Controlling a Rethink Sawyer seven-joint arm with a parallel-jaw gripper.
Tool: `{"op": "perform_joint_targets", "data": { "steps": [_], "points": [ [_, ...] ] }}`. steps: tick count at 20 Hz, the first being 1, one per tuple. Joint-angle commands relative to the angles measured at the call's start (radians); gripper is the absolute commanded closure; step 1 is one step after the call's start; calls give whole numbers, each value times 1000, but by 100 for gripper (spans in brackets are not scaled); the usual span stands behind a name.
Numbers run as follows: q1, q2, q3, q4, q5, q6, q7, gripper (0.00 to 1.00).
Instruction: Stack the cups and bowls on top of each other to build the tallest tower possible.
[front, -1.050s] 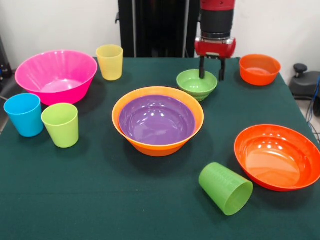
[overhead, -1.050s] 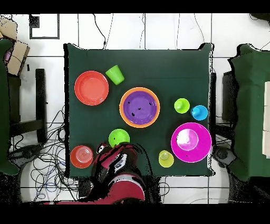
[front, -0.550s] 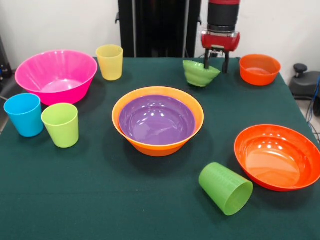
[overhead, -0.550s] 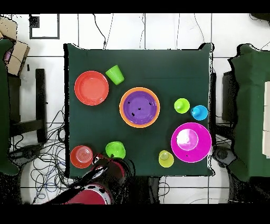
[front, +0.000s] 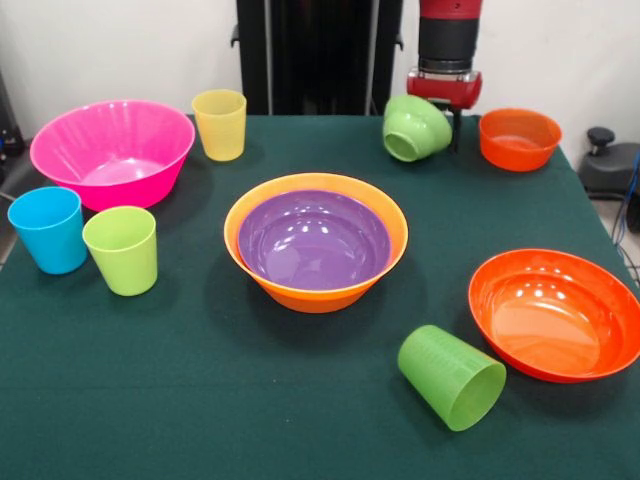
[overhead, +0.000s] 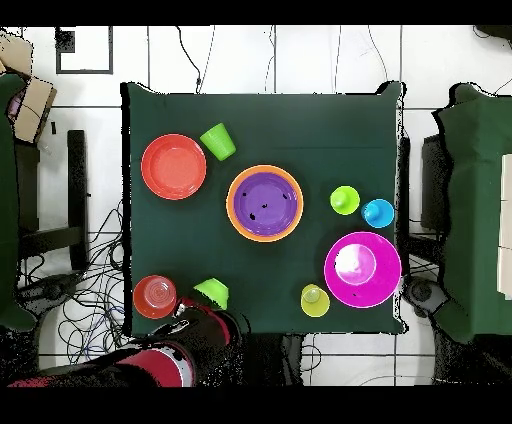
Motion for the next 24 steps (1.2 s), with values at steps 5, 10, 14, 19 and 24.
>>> {"op": "perform_joint_targets", "data": {
  "steps": [5,10,14,19,24],
  "points": [
    [-30,84,69,-4,62,13,73,0],
    [-242,-152,158,68,-106,201,30,0],
    [-521,-352,382,106,-170,469,-67,0],
    [-739,-416,576,117,-143,627,-180,0],
    [-840,-388,652,100,-161,672,-215,0]
  ]
}}
